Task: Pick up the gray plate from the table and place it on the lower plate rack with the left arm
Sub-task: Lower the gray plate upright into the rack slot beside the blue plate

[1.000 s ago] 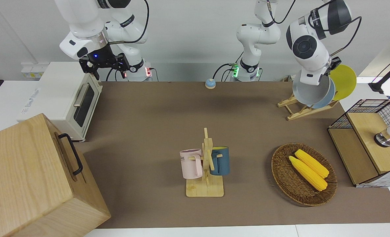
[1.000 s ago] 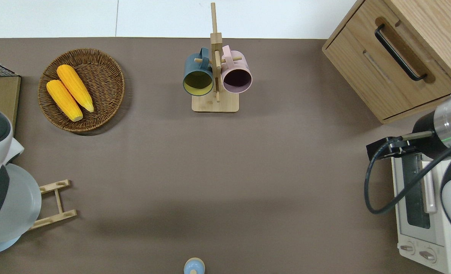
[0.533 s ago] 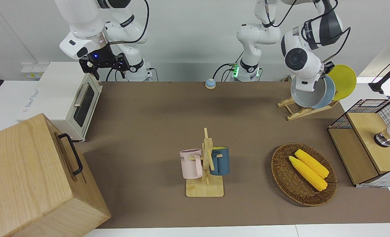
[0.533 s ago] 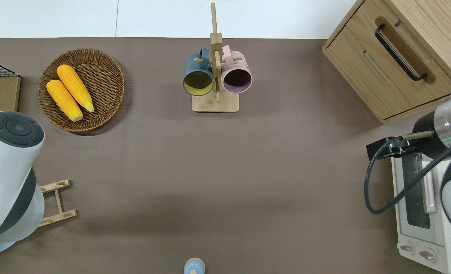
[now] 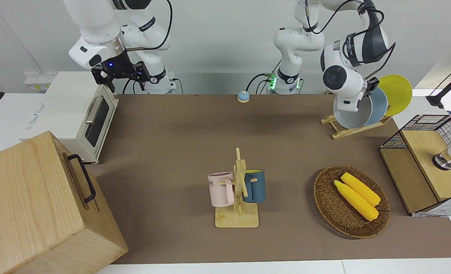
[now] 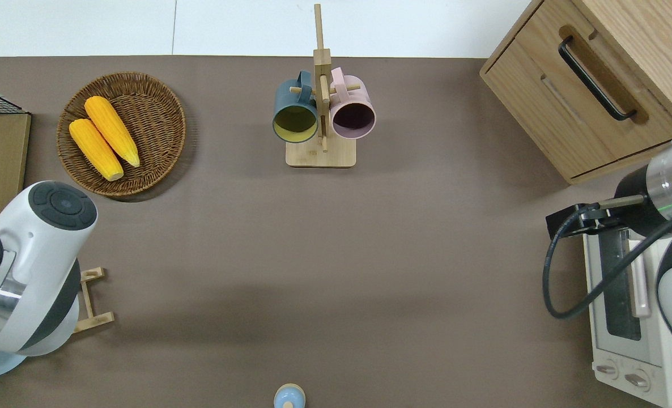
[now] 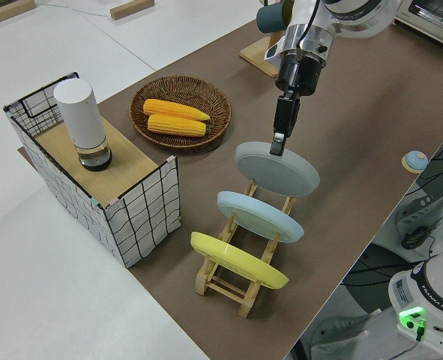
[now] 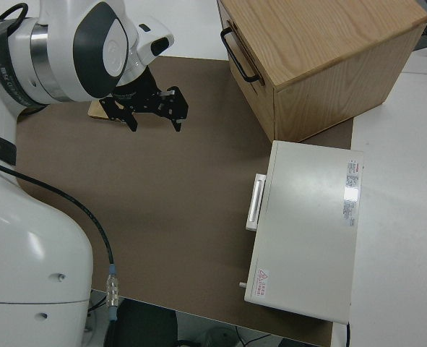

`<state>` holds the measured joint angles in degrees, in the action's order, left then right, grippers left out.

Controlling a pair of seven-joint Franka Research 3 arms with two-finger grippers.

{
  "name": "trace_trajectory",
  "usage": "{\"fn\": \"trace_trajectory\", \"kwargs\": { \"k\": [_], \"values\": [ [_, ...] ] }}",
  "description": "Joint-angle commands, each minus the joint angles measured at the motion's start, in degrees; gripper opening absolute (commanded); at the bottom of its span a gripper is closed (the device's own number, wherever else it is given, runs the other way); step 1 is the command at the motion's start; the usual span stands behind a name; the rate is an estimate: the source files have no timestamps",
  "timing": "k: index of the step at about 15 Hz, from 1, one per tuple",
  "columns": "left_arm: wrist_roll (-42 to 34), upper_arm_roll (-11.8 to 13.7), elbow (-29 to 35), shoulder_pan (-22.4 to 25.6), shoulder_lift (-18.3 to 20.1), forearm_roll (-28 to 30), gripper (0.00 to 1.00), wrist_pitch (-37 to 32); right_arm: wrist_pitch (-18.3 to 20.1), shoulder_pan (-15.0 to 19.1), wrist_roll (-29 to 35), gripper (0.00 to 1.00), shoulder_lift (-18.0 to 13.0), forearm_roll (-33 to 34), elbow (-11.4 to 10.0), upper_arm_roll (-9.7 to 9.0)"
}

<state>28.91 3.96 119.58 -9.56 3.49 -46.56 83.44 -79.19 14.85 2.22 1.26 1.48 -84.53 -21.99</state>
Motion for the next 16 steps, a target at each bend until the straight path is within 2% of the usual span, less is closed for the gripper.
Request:
{"fn": "trace_trajectory", "kwargs": {
  "k": [1, 11, 12, 13, 14, 15, 16],
  "values": [
    [4.4, -0.2, 2.2, -0.8, -0.5, -1.4, 0.00, 1.9, 0.6, 1.3, 0.7, 0.983, -0.1, 0.4, 0.4, -1.21],
    [9.9, -1.3, 5.0, -0.8, -1.4, -0.8, 0.00, 3.7, 0.6, 1.3, 0.7, 0.983, -0.1, 0.4, 0.4, -1.21],
    [9.8, -1.3, 5.0, -0.8, -1.4, -0.7, 0.09, 3.7, 0.6, 1.3, 0.7, 0.983, -0.1, 0.3, 0.3, -1.21],
    [9.2, -1.3, 5.0, -0.8, -1.4, -0.7, 0.48, 3.7, 0.6, 1.3, 0.7, 0.983, -0.1, 0.4, 0.4, -1.21],
    [9.1, -1.3, 5.0, -0.8, -1.4, -0.7, 0.70, 3.8, 0.6, 1.3, 0.7, 0.983, -0.1, 0.3, 0.4, -1.21],
    [8.8, -1.3, 5.0, -0.8, -1.3, -0.7, 0.89, 3.7, 0.6, 1.3, 0.7, 0.983, -0.1, 0.4, 0.4, -1.21],
    [8.7, -1.3, 4.9, -0.8, -1.3, -0.7, 0.99, 3.7, 0.6, 1.3, 0.7, 0.983, -0.1, 0.4, 0.4, -1.21]
  ]
}}
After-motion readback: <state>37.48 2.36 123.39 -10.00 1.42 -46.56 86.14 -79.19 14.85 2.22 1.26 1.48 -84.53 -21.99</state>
